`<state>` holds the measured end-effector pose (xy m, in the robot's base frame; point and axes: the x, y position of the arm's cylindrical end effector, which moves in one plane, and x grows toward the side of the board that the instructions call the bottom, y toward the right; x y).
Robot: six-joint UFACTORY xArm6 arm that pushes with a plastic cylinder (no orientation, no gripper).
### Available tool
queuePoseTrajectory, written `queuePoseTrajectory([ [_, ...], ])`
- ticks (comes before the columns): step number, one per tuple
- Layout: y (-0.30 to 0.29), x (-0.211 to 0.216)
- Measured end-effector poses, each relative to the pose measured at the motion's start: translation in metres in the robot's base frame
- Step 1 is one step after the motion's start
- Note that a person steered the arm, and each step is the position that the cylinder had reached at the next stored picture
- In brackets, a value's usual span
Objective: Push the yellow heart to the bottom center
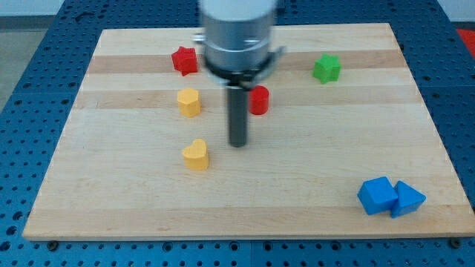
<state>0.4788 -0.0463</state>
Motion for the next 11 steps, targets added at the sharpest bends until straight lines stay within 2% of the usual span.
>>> queuePoseTrajectory([
  [1,-0.049,-0.003],
  [4,-0.076,0.003],
  [5,-0.076,0.023],
  [8,0.001,0.027],
  [11,0.015,0.081],
])
